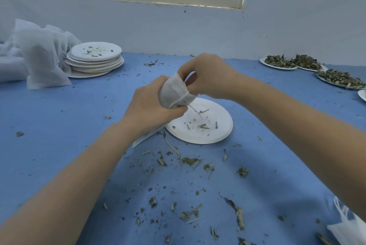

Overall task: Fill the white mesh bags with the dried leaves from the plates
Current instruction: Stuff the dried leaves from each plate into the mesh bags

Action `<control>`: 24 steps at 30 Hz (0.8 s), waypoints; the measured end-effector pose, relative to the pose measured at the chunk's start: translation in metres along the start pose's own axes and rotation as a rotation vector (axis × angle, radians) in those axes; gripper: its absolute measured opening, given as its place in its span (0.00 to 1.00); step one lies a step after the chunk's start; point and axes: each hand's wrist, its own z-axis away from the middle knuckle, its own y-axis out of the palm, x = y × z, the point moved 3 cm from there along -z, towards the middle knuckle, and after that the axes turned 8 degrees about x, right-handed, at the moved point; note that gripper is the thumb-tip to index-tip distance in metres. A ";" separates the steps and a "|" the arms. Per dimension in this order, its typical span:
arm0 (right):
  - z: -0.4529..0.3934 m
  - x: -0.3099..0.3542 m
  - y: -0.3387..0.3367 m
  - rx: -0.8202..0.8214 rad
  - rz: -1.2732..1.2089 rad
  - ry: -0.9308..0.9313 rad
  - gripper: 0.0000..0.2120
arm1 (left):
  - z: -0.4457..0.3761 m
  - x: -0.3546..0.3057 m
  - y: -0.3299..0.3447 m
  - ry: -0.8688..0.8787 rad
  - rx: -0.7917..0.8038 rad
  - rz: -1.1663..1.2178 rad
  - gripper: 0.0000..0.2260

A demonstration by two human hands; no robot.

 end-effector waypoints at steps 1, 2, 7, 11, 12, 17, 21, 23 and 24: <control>-0.002 0.001 0.005 -0.044 0.036 0.008 0.15 | 0.000 -0.002 0.000 0.013 -0.006 0.000 0.17; -0.003 0.002 0.009 -0.067 0.049 0.013 0.16 | 0.000 -0.004 0.000 0.029 -0.014 0.001 0.15; -0.003 -0.004 0.016 0.183 -0.054 0.009 0.22 | 0.000 -0.005 0.002 0.071 -0.008 -0.005 0.16; 0.011 -0.012 0.008 0.200 -0.239 -0.066 0.15 | -0.002 0.000 -0.001 0.039 -0.010 -0.057 0.20; 0.016 -0.017 0.006 0.148 -0.340 -0.071 0.15 | -0.002 0.003 -0.003 0.022 -0.007 -0.059 0.20; 0.042 -0.057 0.016 -0.156 -0.317 0.173 0.10 | 0.004 0.017 -0.001 -0.105 0.013 -0.038 0.23; 0.059 -0.076 0.048 0.083 -0.071 0.527 0.40 | 0.014 0.018 0.003 -0.161 -0.027 -0.028 0.20; 0.060 -0.073 0.059 0.156 -0.074 0.549 0.56 | 0.020 0.017 0.003 -0.197 -0.086 -0.006 0.18; 0.058 -0.073 0.063 0.159 -0.077 0.556 0.62 | 0.022 0.015 0.002 -0.212 -0.111 -0.003 0.17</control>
